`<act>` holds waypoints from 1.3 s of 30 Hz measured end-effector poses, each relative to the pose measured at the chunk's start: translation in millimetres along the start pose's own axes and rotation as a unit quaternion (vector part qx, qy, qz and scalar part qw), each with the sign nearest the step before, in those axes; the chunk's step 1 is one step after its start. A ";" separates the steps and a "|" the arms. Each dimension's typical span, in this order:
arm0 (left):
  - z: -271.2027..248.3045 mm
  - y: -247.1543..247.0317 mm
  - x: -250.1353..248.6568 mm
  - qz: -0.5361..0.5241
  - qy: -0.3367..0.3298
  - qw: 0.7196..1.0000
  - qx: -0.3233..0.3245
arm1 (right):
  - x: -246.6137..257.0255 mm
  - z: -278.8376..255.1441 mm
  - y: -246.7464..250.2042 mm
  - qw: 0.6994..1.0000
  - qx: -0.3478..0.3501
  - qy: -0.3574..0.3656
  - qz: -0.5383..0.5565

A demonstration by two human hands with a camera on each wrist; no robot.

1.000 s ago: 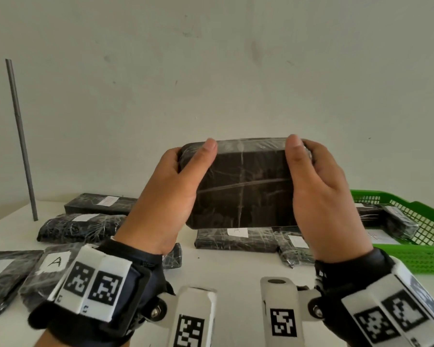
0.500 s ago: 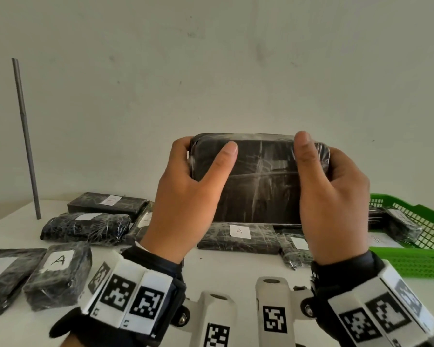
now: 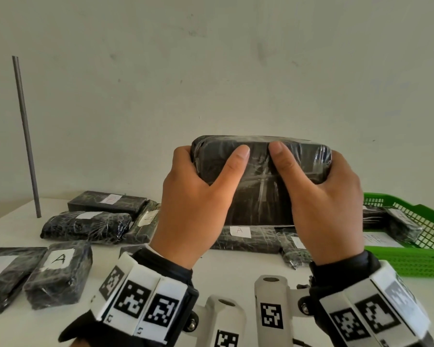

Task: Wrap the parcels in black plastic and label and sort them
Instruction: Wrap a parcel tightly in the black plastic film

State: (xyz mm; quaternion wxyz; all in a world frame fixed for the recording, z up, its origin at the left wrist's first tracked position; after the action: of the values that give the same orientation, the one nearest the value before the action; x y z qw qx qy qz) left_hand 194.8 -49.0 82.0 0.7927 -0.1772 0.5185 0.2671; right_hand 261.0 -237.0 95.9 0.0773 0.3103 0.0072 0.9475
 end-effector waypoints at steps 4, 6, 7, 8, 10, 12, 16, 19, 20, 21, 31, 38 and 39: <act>2.5 0.5 2.6 -0.001 0.018 1.000 0.013 | 0.1 -0.3 -2.5 1.000 0.021 0.003 -0.001; 5.4 1.9 6.1 0.000 0.037 0.999 0.019 | -1.1 -0.8 -5.4 0.999 0.040 -0.001 -0.005; 7.1 3.3 8.0 0.000 0.046 0.999 0.020 | -1.4 -0.8 -7.2 0.999 0.051 -0.002 -0.005; 8.5 5.5 9.6 0.001 0.055 0.998 0.018 | -0.8 -0.9 -9.2 0.998 0.064 0.000 -0.005; 10.9 10.5 10.9 0.006 0.066 0.998 0.011 | -0.6 -0.7 -13.2 0.996 0.091 0.010 -0.008; 12.5 12.7 12.6 0.002 0.076 0.997 0.012 | -3.9 -0.7 -15.1 0.994 0.107 0.015 -0.010; 14.2 14.4 15.6 -0.007 0.092 0.996 0.011 | -9.6 0.1 -19.2 0.989 0.143 0.020 -0.018; 15.4 16.9 16.2 -0.004 0.094 0.996 0.010 | -12.3 1.1 -20.6 0.984 0.179 0.022 -0.003; 16.8 18.7 17.3 -0.004 0.094 0.996 0.006 | -13.6 0.6 -21.7 0.980 0.197 0.019 -0.004; 18.9 20.2 19.7 -0.004 0.099 0.995 0.005 | -14.3 -0.5 -23.7 0.976 0.217 0.015 -0.007; 24.9 19.0 24.5 -0.033 0.129 0.989 0.070 | -3.1 -6.0 -30.6 0.957 0.277 0.049 -0.076; 23.5 17.3 9.2 -0.059 0.068 0.988 0.128 | -8.6 7.9 -8.8 0.990 0.122 0.066 0.029; 23.1 17.2 6.9 -0.066 0.054 0.989 0.121 | -5.7 8.0 -5.6 0.992 0.096 0.072 0.044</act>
State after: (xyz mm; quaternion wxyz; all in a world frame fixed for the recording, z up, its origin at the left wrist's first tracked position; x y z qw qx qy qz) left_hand 203.4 -20.8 84.9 0.7948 -0.1279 0.5765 0.1399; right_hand 271.1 -232.5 98.8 0.0047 0.2476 0.0899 0.9647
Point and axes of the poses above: each hand's wrist, its own z-axis towards the middle knuckle, its own y-axis out of the back of the hand, x = y × z, the point moved 8 cm from there along z, towards the middle knuckle, and after that the axes turned 13 degrees about y, right-handed, at the moved point
